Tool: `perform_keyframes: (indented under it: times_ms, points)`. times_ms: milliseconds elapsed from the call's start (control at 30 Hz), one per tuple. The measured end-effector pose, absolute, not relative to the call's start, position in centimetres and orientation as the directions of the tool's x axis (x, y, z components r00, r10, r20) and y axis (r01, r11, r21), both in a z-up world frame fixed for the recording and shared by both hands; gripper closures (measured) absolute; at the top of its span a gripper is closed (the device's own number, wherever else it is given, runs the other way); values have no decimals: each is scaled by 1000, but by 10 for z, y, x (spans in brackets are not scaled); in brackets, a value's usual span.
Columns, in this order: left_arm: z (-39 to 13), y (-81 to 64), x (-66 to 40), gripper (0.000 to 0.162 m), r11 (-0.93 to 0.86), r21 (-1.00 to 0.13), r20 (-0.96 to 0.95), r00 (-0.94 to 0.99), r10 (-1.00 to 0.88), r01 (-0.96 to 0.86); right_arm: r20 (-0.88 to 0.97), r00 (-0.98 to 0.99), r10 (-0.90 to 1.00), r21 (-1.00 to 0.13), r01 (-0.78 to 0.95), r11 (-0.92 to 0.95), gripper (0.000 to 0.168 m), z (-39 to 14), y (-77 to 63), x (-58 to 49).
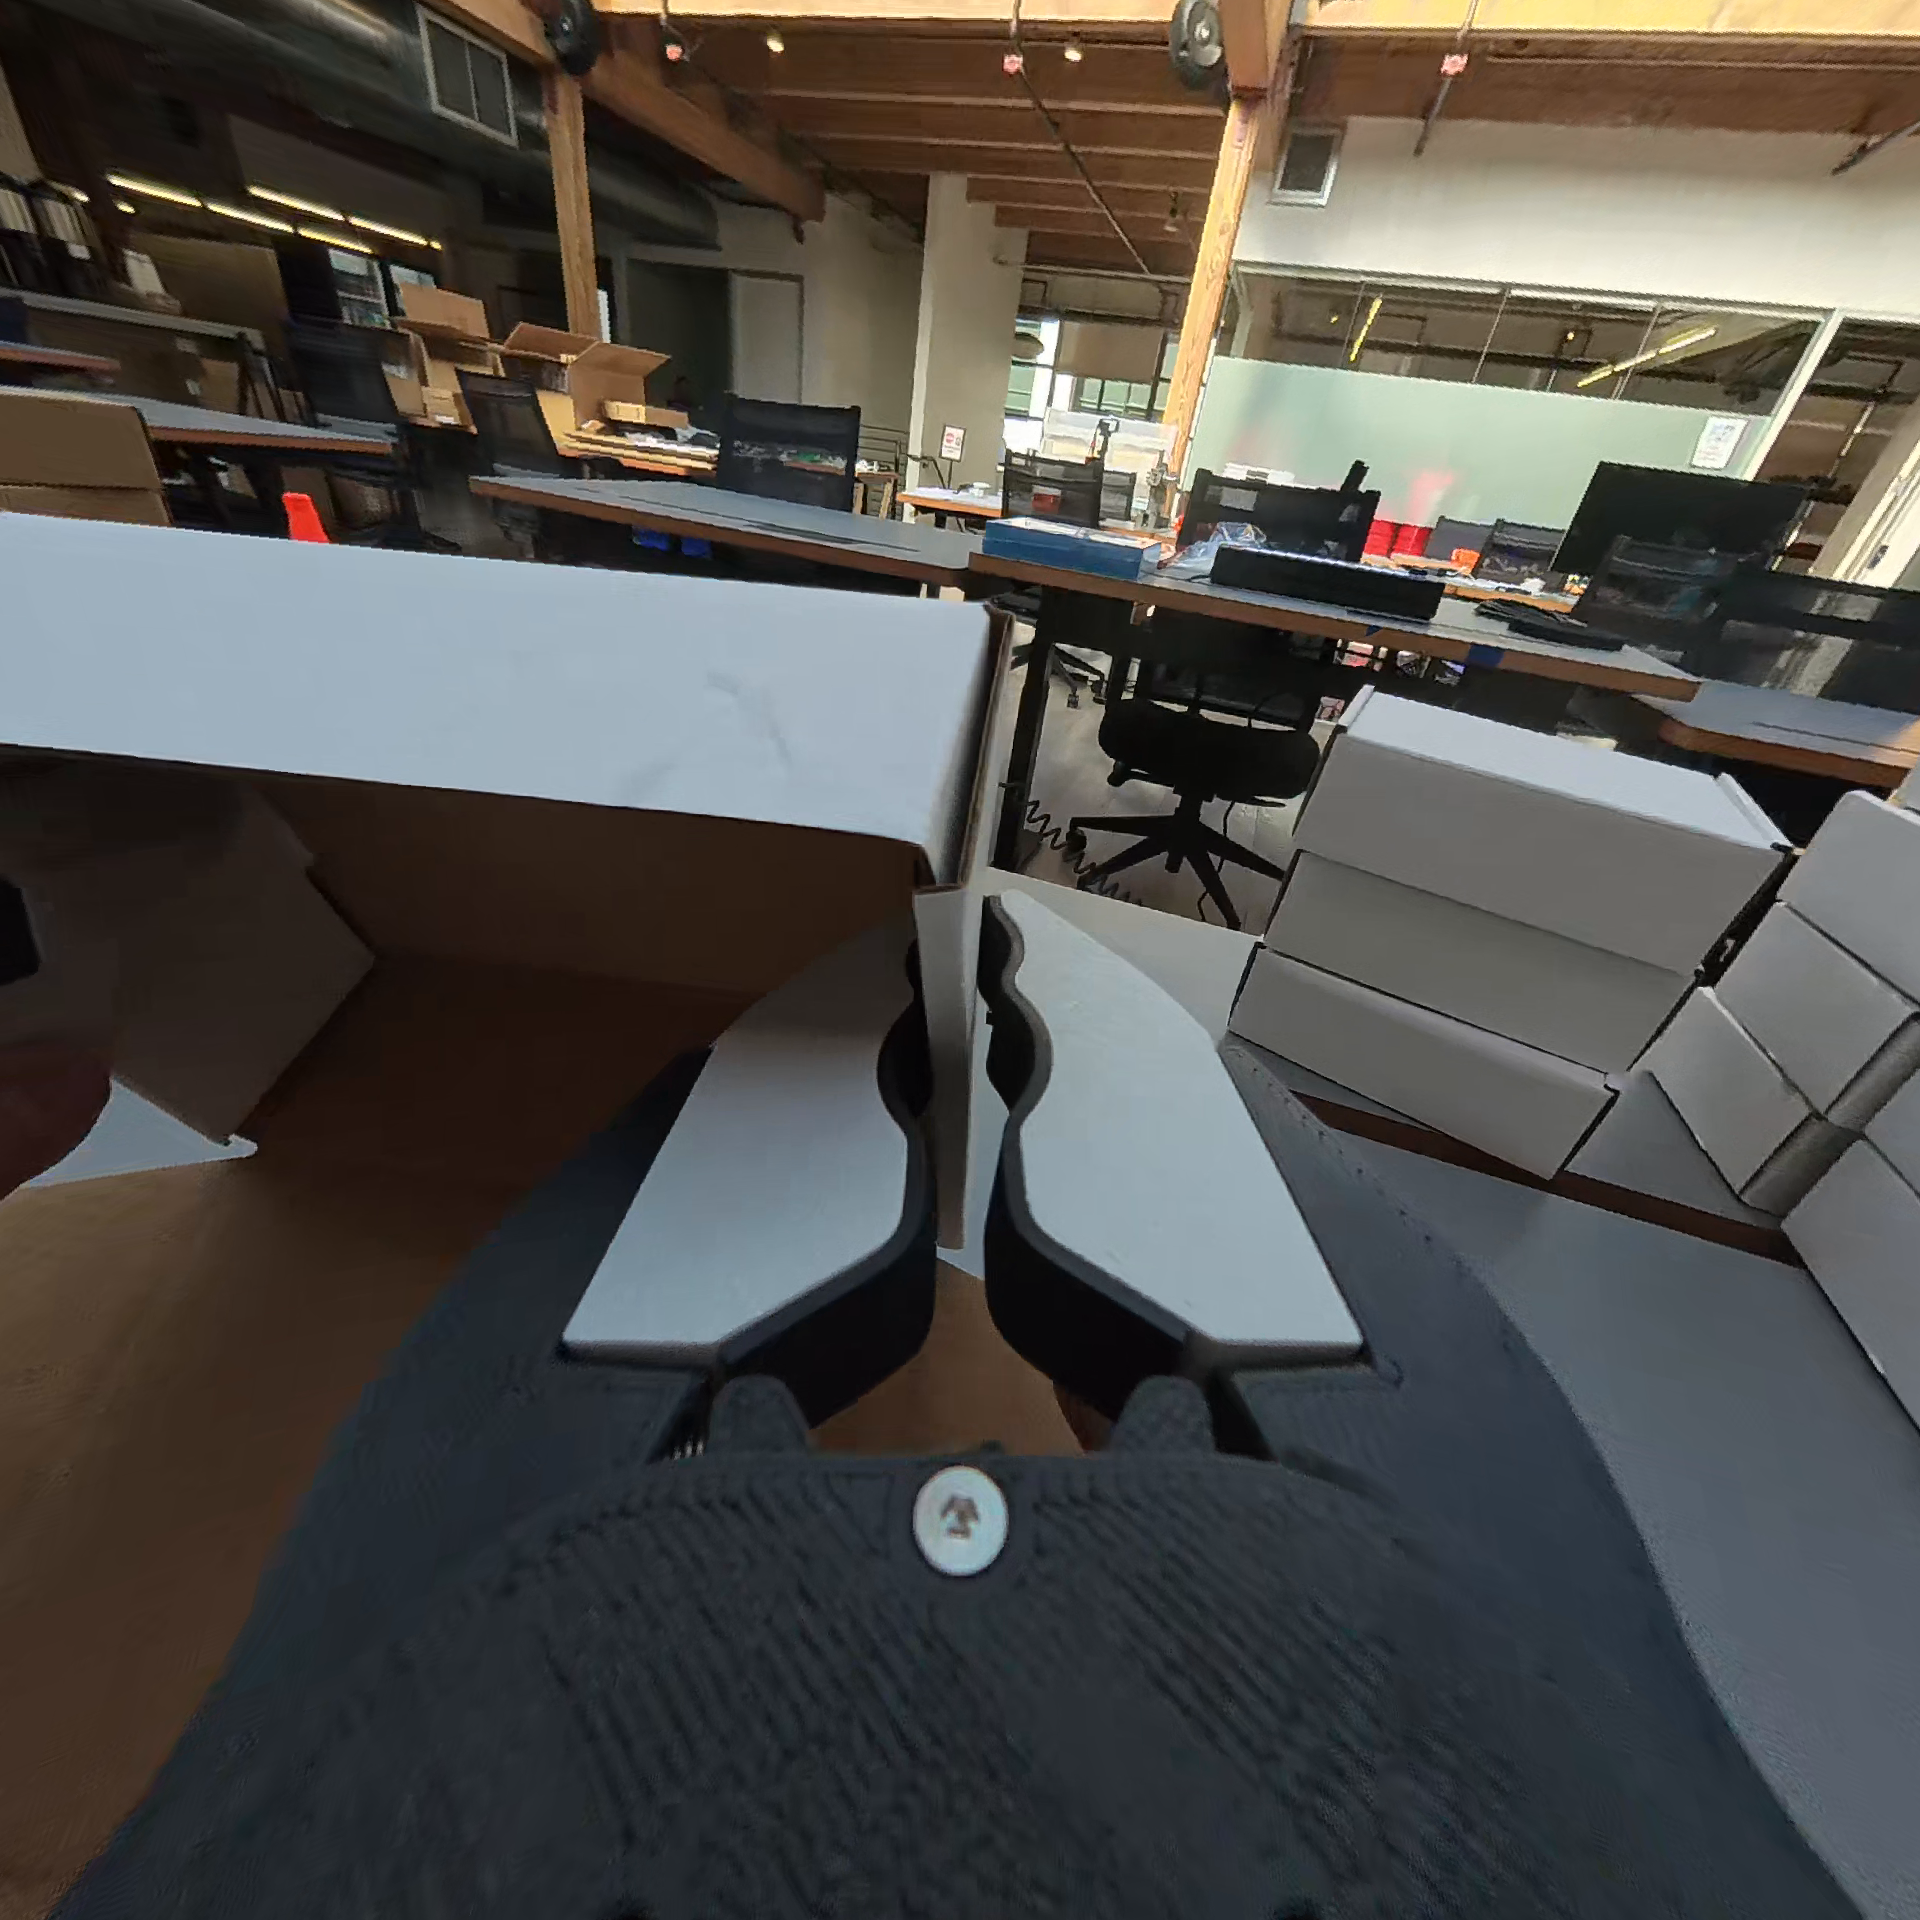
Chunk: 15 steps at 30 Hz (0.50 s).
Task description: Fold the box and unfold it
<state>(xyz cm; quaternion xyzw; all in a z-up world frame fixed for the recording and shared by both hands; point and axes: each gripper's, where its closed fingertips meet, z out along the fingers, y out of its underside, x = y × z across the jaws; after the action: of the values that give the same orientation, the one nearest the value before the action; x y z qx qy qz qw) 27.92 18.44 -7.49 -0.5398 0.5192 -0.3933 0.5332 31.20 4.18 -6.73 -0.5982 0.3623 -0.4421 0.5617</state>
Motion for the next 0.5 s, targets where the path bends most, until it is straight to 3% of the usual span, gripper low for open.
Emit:
perform_keyframes:
  times_ms: [200,500]
  points:
    - [-77,181,283,157,81,-985,-107,169,-980,-152,60,293,-954,-996,82,-38,163,-74,36,314]
    - [-80,186,287,157,72,-979,-103,156,-982,-192,107,247,-963,-993,73,-92,160,-83,40,311]
